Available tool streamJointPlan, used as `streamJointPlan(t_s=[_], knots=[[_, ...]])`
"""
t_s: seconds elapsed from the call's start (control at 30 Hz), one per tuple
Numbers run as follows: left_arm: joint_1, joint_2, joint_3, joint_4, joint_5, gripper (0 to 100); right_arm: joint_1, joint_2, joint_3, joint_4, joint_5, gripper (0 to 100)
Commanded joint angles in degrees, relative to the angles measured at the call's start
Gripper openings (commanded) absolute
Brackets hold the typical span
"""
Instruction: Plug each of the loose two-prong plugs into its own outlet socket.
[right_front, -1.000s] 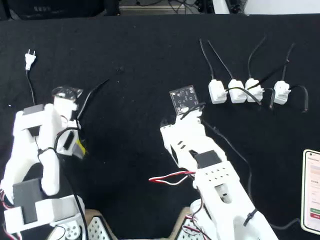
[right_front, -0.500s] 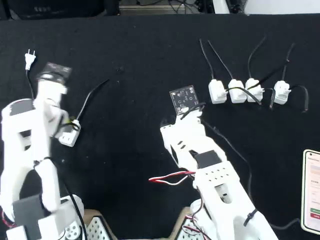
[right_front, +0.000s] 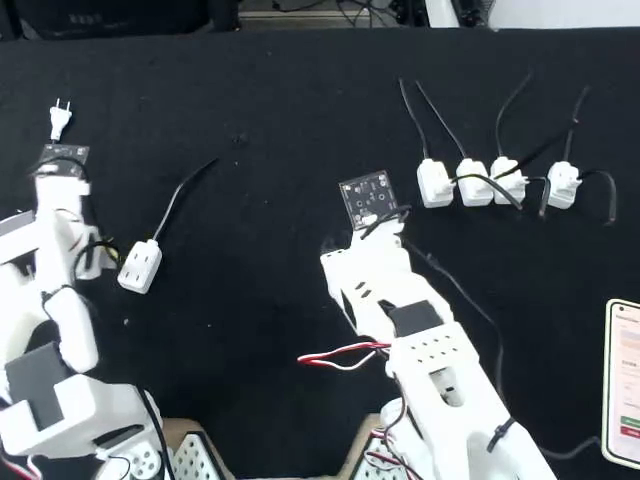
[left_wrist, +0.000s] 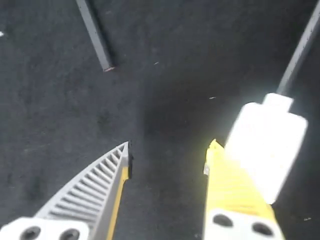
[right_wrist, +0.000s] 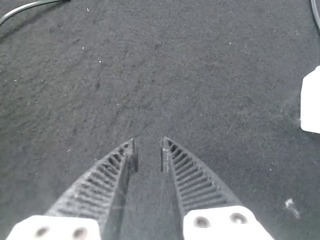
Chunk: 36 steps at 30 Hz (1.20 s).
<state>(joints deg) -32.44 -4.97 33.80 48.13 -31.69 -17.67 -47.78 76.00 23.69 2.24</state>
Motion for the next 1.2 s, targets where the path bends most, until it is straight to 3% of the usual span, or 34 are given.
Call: streamJointPlan(t_s=[0.0, 0.2, 0.57, 0.67, 0.9, 1.17], knots=[[4.35, -3.08, 0.31, 1.93, 5.54, 24, 0.79, -1.45, -0.92, -1.67, -0.18, 7.8], [14.90, -5.36, 1.36, 15.47, 6.24, 24, 0.79, -1.45, -0.92, -1.67, -0.18, 7.8], [24.75, -10.90, 1.63, 28.31, 6.33, 24, 0.79, -1.54, -0.92, -1.67, -0.18, 7.8], [24.31, -13.63, -0.13, 26.20, 5.98, 24, 0.79, -1.45, -0.92, -1.67, -0.18, 7.8], [15.78, -15.91, -6.20, 20.40, 6.24, 24, 0.79, -1.36, -0.92, -1.67, -0.35, 7.8], [22.02, -9.41, -3.56, 3.69, 15.82, 24, -0.62, -1.27, -0.84, -1.67, -0.09, 7.8]])
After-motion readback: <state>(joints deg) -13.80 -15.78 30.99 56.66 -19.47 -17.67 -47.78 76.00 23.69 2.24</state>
